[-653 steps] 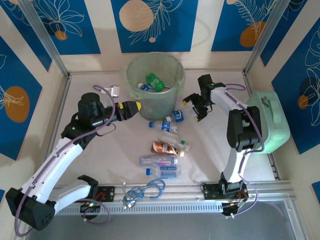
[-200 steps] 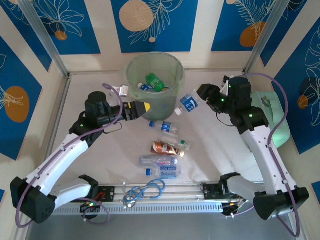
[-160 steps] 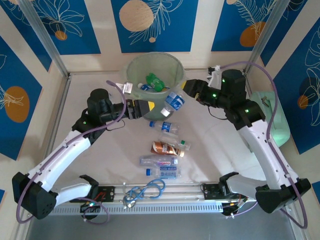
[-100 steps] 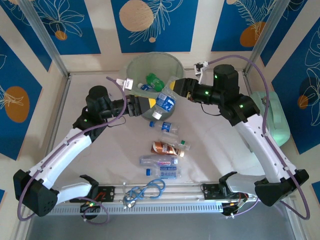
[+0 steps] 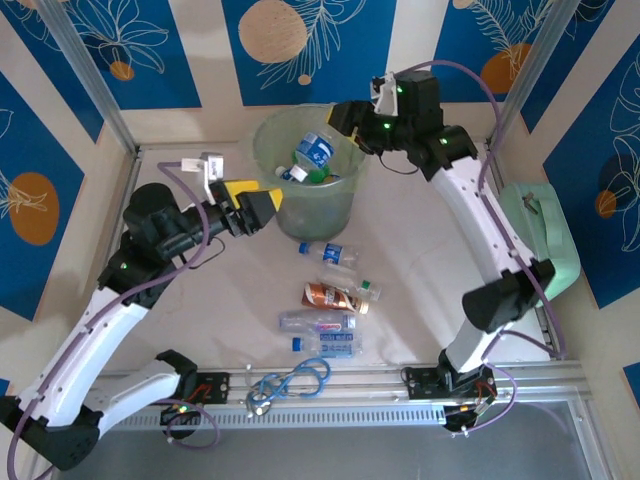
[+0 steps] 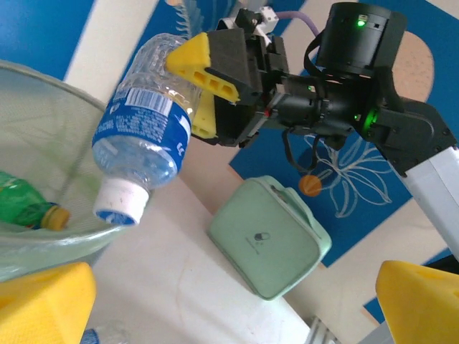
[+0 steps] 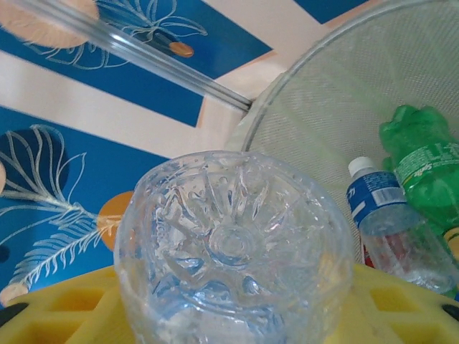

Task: Put the plastic bottles in the bin

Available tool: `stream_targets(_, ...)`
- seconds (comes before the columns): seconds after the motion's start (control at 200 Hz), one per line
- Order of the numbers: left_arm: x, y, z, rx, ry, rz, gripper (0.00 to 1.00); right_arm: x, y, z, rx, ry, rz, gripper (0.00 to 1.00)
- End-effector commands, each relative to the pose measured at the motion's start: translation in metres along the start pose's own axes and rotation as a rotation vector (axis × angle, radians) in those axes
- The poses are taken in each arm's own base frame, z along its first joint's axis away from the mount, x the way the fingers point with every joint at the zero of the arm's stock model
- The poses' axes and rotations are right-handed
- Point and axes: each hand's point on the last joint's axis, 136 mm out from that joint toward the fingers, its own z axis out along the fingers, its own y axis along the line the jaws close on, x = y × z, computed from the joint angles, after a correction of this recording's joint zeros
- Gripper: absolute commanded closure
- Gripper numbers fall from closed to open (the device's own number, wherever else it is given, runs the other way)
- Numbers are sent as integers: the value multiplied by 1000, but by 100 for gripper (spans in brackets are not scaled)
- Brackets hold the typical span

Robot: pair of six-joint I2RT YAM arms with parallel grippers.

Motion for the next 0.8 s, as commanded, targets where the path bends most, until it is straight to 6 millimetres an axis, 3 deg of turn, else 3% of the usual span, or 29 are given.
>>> stream_targets(0.0, 15, 32, -1, -141, 15, -19, 0, -7, -6, 12, 27, 22, 44, 37)
stream_targets(0.17, 25, 41, -1, -157, 17, -63, 0, -12, -23, 38, 99, 78, 75, 21)
stream_targets(0.32, 31, 50, -1, -194, 32, -72, 0, -8, -31, 40, 134, 100, 71, 17)
stream_targets(0.44, 34, 62, -3, -256, 39, -74, 0, 0, -26, 24, 145, 82, 20, 18)
stream_targets(0.55, 41, 80, -5, -338, 55, -91, 1, 21, -32, 6, 178, 80, -35, 19)
stream_targets(0.705, 48, 91, -6, -370, 62, -124, 2, 62, -58, -25, 224, 87, -90, 20)
stream_targets(0.795, 51, 94, -4, -364, 57, -145, 2, 91, -82, -42, 277, 110, -125, 15)
